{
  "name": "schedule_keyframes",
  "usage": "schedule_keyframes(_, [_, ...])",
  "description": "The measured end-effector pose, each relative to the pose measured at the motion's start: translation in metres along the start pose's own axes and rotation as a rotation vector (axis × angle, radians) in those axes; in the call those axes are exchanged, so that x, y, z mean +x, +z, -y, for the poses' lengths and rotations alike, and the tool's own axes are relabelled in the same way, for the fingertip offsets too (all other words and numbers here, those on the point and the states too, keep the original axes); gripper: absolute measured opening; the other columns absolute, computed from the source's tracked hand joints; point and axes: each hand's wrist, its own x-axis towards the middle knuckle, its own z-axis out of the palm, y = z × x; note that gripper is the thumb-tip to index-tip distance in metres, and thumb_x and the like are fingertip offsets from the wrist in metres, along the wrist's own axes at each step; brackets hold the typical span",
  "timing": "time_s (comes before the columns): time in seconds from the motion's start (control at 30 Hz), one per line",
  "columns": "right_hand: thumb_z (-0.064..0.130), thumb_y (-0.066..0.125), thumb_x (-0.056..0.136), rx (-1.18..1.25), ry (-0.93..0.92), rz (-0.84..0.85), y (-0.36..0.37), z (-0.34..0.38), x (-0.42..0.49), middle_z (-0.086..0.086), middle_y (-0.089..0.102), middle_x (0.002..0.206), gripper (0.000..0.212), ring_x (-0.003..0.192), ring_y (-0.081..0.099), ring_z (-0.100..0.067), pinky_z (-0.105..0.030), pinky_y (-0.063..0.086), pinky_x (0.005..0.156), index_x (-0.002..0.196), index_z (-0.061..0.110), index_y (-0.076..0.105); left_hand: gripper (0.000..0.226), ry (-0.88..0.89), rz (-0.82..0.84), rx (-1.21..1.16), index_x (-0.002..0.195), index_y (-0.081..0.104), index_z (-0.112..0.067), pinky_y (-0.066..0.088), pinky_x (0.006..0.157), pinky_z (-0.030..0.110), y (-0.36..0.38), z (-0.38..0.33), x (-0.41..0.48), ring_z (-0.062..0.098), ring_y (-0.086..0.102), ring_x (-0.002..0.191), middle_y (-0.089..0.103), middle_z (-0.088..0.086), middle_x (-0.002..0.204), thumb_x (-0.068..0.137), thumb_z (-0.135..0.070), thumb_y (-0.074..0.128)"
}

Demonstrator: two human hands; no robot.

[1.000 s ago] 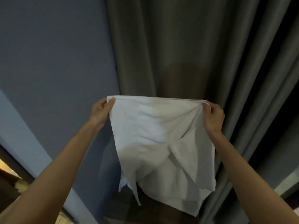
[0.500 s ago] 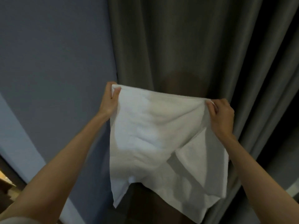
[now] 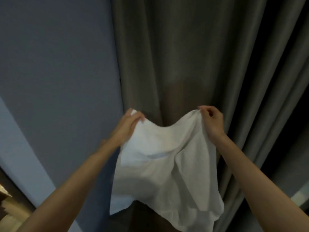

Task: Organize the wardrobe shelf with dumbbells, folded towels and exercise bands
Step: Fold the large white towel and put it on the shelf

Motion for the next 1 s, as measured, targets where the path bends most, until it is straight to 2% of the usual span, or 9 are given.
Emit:
schedule_keyframes(0.13, [0.017, 0.055, 0.095, 0.087, 0.055, 0.107, 0.012, 0.000, -0.013, 0.015, 0.058, 0.099, 0.012, 0.094, 0.054, 0.000, -0.014, 0.044, 0.079, 0.103, 0.021, 0.064, 0.033, -0.047, 0.339, -0.017, 0.093, 0.065, -0.024, 0.039, 0.083, 0.029, 0.016, -0.016, -0.033, 0.008, 0.051, 0.088, 0.053, -0.013, 0.091, 0.087, -0.049, 0.046])
schedule_keyframes(0.27, [0.016, 0.058, 0.094, 0.148, 0.161, 0.062, 0.010, -0.009, -0.014, 0.008, 0.061, 0.103, 0.012, 0.094, 0.056, -0.004, -0.017, 0.044, 0.084, 0.100, 0.020, 0.067, 0.013, 0.025, 0.541, -0.049, 0.092, 0.060, -0.021, 0.043, 0.081, 0.030, 0.017, -0.016, -0.056, 0.012, 0.053, 0.087, 0.056, 0.000, 0.092, 0.093, -0.033, 0.058])
schedule_keyframes(0.33, [0.014, 0.058, 0.094, 0.117, 0.157, 0.006, 0.003, -0.020, -0.014, 0.000, 0.062, 0.105, 0.012, 0.097, 0.057, -0.011, -0.023, 0.045, 0.088, 0.103, 0.014, 0.066, 0.012, -0.010, 0.500, -0.041, 0.092, 0.061, -0.011, 0.045, 0.081, 0.035, 0.012, -0.008, -0.063, 0.016, 0.055, 0.087, 0.058, 0.004, 0.093, 0.092, -0.022, 0.062])
schedule_keyframes(0.4, [0.009, 0.054, 0.095, 0.016, 0.065, 0.011, -0.009, -0.037, -0.020, -0.005, 0.061, 0.101, 0.013, 0.096, 0.057, -0.018, -0.022, 0.046, 0.085, 0.103, 0.006, 0.063, 0.009, -0.066, 0.317, -0.009, 0.091, 0.064, -0.004, 0.047, 0.081, 0.039, 0.009, 0.004, -0.073, 0.026, 0.059, 0.088, 0.059, 0.010, 0.093, 0.093, -0.011, 0.059])
schedule_keyframes(0.53, [-0.007, 0.043, 0.093, -0.366, -0.141, 0.236, -0.025, -0.074, -0.043, -0.007, 0.059, 0.091, 0.017, 0.087, 0.051, -0.022, -0.023, 0.037, 0.074, 0.092, 0.002, 0.058, 0.021, -0.312, 0.052, 0.143, 0.105, 0.069, -0.008, 0.044, 0.087, 0.035, 0.005, 0.025, -0.079, 0.031, 0.057, 0.099, 0.060, 0.016, 0.108, 0.096, -0.006, 0.051])
schedule_keyframes(0.6, [-0.014, 0.041, 0.090, -0.430, -0.122, 0.353, -0.023, -0.085, -0.055, -0.010, 0.061, 0.090, 0.027, 0.088, 0.050, -0.024, -0.027, 0.035, 0.078, 0.083, 0.005, 0.059, 0.026, -0.385, 0.076, 0.187, 0.109, 0.070, -0.011, 0.043, 0.091, 0.036, 0.010, 0.031, -0.076, 0.034, 0.055, 0.107, 0.057, 0.014, 0.115, 0.095, -0.005, 0.049])
schedule_keyframes(0.7, [-0.017, 0.037, 0.088, -0.201, 0.071, 0.373, -0.017, -0.080, -0.068, -0.004, 0.054, 0.079, 0.038, 0.081, 0.048, -0.019, -0.022, 0.037, 0.073, 0.069, 0.012, 0.052, 0.031, -0.411, 0.164, 0.138, 0.104, 0.072, -0.012, 0.039, 0.094, 0.030, 0.023, 0.032, -0.076, 0.032, 0.051, 0.112, 0.045, 0.003, 0.112, 0.092, 0.004, 0.048])
schedule_keyframes(0.87, [-0.010, 0.041, 0.093, 0.041, 0.239, 0.377, 0.007, -0.057, -0.083, 0.000, 0.052, 0.078, 0.037, 0.077, 0.047, -0.012, -0.027, 0.037, 0.075, 0.067, 0.014, 0.052, 0.045, -0.266, 0.361, -0.372, 0.082, 0.075, 0.000, 0.036, 0.108, 0.029, 0.049, -0.004, -0.088, 0.033, 0.049, 0.121, 0.051, 0.023, 0.128, 0.076, 0.028, 0.040])
schedule_keyframes(1.0, [-0.002, 0.044, 0.096, 0.096, 0.312, 0.457, 0.030, -0.041, -0.092, -0.003, 0.054, 0.085, 0.034, 0.082, 0.051, -0.015, -0.026, 0.042, 0.074, 0.069, 0.015, 0.055, 0.032, -0.426, 0.420, -0.405, 0.097, 0.068, -0.044, 0.034, 0.105, 0.029, 0.087, -0.035, -0.099, 0.028, 0.045, 0.123, 0.049, 0.013, 0.133, 0.093, -0.014, 0.059])
